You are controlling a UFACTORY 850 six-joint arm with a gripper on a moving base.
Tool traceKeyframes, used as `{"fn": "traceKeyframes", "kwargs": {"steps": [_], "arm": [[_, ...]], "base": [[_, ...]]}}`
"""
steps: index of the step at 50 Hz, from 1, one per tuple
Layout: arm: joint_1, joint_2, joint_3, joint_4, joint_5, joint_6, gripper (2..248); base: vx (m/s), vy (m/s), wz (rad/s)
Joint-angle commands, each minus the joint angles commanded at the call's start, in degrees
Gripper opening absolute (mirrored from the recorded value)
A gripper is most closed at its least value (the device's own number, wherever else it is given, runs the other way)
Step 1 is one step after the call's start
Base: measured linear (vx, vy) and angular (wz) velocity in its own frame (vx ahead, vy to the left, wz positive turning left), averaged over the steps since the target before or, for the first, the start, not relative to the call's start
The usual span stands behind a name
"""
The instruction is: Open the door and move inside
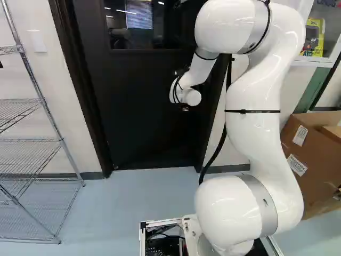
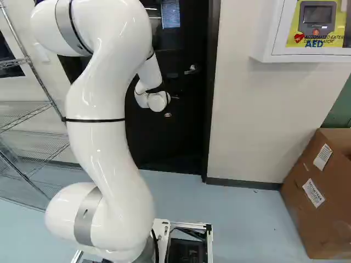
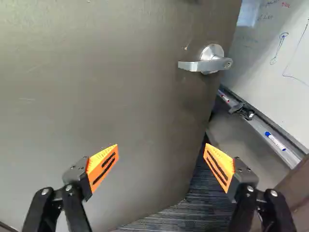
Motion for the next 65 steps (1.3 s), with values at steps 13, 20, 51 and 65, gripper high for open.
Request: {"fn": "traceKeyframes", "kwargs": {"steps": [13, 20, 51, 65], "arm": [[-0.02, 3.46, 4.32, 0.0, 0.0, 0.0, 247], [-0.03, 5.33, 6.61, 0.0, 0.0, 0.0, 247], [-0.09, 13.71, 16.49, 0.0, 0.0, 0.0, 247], [-0.12, 17.64, 20.89, 0.0, 0.0, 0.0, 247]], "base": [[0.0, 0.0, 0.0], [0.0, 0.0, 0.0], [0.0, 0.0, 0.0], [0.0, 0.0, 0.0]]}}
